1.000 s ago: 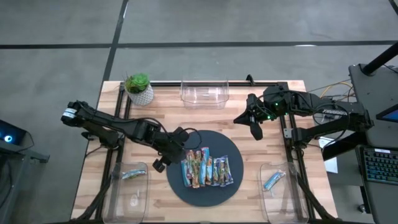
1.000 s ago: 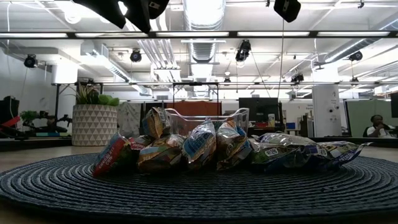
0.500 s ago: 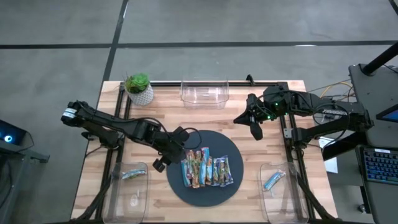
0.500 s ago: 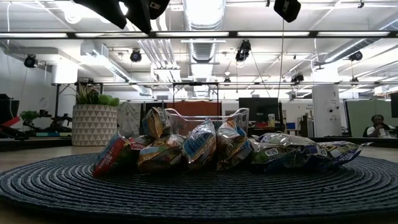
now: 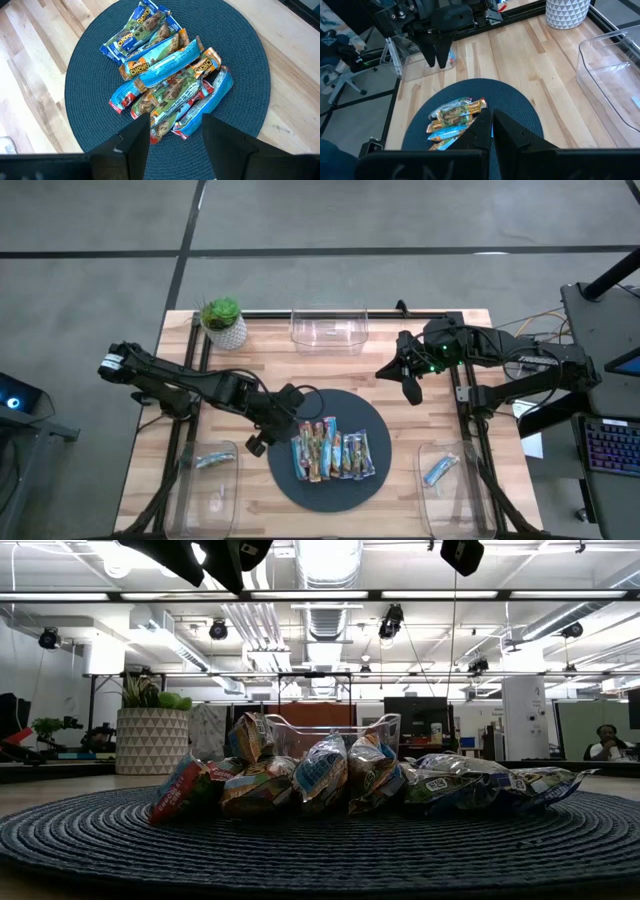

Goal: Pick and place Granola Bars by type
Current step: Put the red granola bar into the bottom left transparent bin

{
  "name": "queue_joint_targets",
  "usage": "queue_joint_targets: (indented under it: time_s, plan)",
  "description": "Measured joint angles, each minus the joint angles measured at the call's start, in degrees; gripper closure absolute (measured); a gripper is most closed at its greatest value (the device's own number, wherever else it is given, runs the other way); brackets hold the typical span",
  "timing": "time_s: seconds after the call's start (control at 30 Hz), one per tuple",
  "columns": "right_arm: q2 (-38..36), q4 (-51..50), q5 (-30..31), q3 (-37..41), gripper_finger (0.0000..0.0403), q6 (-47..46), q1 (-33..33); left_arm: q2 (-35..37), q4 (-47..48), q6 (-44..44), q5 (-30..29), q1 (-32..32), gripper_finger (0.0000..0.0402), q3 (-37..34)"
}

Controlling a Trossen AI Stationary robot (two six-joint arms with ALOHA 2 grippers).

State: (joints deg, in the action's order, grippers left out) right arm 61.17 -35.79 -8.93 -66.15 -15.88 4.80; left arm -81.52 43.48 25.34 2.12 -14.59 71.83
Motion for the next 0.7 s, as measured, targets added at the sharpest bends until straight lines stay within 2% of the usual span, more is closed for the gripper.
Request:
queue_joint_targets:
  time_s: [0.7]
  plan:
    - [0.0,0.0,0.0,0.0,0.0394,-0.1,0.0,0.0,0.0,-1.9,0.0,0.0,0.0241,0.0]
